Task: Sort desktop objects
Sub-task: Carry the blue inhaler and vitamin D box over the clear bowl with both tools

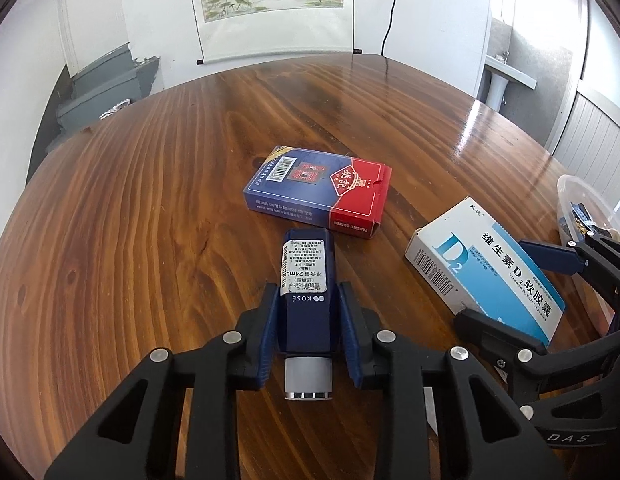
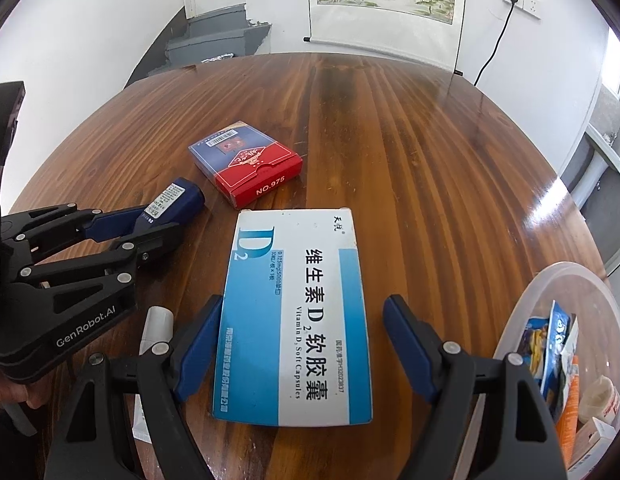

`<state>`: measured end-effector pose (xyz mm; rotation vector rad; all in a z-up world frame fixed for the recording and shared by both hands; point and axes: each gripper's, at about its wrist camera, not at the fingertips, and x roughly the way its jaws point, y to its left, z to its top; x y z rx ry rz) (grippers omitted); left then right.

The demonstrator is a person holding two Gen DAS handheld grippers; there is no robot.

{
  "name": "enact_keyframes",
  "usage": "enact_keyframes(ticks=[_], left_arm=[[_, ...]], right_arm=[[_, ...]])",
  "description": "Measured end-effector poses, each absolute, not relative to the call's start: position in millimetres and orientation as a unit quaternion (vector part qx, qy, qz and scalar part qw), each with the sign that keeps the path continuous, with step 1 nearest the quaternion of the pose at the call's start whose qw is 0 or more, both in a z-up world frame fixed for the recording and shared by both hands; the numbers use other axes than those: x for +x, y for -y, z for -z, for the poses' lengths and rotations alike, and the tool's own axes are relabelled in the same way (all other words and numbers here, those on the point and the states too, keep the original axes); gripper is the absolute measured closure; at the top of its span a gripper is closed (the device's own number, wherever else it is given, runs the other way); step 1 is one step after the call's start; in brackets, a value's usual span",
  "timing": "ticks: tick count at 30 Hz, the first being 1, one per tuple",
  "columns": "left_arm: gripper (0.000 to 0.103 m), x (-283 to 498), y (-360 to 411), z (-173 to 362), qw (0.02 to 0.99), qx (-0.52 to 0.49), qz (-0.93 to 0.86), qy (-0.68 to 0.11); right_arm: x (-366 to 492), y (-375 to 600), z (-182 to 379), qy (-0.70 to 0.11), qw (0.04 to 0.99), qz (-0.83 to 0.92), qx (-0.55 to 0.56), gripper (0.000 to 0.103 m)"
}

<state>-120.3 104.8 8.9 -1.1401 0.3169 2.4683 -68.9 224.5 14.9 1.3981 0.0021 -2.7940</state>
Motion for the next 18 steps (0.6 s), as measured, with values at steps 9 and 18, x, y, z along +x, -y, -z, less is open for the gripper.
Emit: enact_keyframes(ticks=[9, 18], left_arm=[[0.071, -113, -99, -19, 0.164, -0.395, -0.899, -0.093], [0.071, -100, -95, -37, 0.136, -0.372, -0.914, -0.084]], right_arm=[[-68, -223, -14, -0.008, 0.005, 0.895, 0.445, 0.035], [-57, -236, -40, 0.037, 0.013, 0.916, 0.399, 0.035]])
